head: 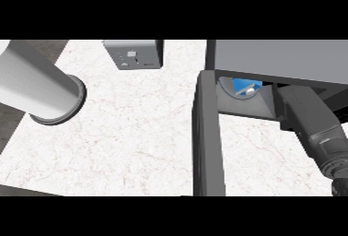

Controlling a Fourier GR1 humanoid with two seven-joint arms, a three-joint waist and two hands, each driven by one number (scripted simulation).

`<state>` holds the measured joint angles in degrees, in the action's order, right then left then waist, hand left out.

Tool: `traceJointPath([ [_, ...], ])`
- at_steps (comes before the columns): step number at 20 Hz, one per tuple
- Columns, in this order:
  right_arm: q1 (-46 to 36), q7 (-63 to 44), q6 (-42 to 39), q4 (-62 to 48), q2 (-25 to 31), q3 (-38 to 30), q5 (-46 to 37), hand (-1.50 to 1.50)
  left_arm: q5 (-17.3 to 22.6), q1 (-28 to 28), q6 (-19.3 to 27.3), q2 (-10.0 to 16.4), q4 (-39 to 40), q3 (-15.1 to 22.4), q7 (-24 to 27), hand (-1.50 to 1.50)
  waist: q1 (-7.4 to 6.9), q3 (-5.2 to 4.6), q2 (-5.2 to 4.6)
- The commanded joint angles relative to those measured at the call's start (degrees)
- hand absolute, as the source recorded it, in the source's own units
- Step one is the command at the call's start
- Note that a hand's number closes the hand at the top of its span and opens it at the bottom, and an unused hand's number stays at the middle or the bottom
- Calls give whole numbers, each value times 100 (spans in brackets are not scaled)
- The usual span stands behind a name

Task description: Pick up the milk, place it into the microwave and close the microwave

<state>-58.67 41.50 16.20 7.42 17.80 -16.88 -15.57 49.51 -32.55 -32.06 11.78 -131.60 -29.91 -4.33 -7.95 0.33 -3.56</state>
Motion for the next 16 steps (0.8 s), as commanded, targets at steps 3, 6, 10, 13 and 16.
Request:
traceJointPath([
  [3, -169, -265, 151, -131, 289, -53, -12, 150, -2, 187, 41, 131, 36, 22, -67, -150, -82, 11, -97],
  [6, -147, -232, 328, -130, 336, -90, 4, 150, 17, 193, 3, 151, -3, 4, -55, -150, -208, 19, -136],
  [10, -265, -350, 362, -135, 377, -119, 18, 150, 39, 343, 34, 216, 128, 59, -90, -150, -220, 14, -171],
  [13, -173, -275, 395, -114, 454, -121, 8, 150, -34, 460, 82, 278, 213, -64, -51, -150, -207, 17, -186],
  [16, -234, -367, 328, -124, 497, -130, 14, 150, -55, 429, 20, 237, 126, 65, -85, -150, -311, 19, -198],
])
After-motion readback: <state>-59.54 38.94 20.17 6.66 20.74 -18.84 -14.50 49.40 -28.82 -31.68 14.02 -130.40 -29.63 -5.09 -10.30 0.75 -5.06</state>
